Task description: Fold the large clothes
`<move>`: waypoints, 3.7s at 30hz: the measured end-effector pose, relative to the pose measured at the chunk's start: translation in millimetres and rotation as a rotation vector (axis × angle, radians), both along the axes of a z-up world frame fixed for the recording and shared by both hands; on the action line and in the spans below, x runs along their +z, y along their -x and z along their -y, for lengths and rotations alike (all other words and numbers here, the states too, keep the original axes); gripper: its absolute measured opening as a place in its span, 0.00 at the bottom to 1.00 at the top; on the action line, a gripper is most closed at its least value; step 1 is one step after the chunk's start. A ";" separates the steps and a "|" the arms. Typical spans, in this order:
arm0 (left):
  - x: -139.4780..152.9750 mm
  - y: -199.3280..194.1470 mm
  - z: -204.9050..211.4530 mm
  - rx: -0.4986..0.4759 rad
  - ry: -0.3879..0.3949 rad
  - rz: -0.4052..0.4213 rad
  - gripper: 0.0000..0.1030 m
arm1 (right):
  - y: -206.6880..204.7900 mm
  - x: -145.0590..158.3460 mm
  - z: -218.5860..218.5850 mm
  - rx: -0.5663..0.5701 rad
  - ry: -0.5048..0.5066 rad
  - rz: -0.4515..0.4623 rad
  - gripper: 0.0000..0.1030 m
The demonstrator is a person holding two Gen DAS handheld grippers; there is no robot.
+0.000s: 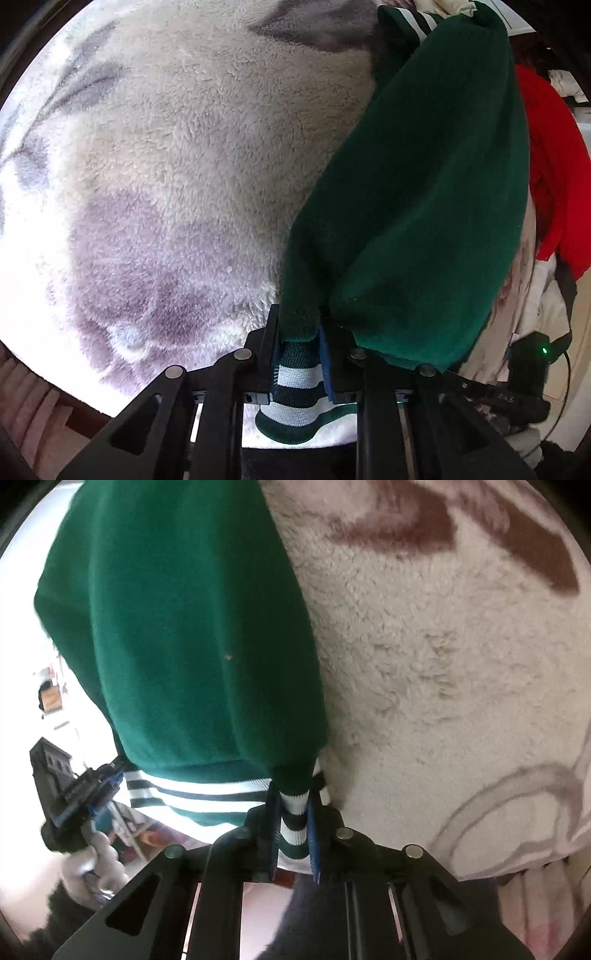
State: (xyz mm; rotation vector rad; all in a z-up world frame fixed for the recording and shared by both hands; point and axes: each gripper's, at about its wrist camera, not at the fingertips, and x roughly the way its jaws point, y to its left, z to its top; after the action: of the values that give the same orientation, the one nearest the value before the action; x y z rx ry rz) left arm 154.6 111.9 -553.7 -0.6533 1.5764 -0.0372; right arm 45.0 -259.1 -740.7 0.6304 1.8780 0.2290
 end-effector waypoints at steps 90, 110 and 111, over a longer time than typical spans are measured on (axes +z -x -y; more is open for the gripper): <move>58.9 -88.8 -18.9 -0.019 0.188 0.014 0.79 | -166.5 78.7 136.1 -0.123 -0.085 -0.019 0.60; 18.2 26.2 -41.8 0.028 0.046 -0.026 0.15 | -2.7 25.5 53.8 -0.149 0.003 -0.130 0.11; 22.0 20.3 -41.5 0.011 0.041 -0.032 0.15 | -6.2 24.5 49.2 -0.129 -0.009 -0.137 0.12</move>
State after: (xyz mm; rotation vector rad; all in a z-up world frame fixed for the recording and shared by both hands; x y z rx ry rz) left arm 134.3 153.4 -531.7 -0.6976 1.6058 -0.0508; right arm 51.2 -308.3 -716.2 0.7873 1.9589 0.1131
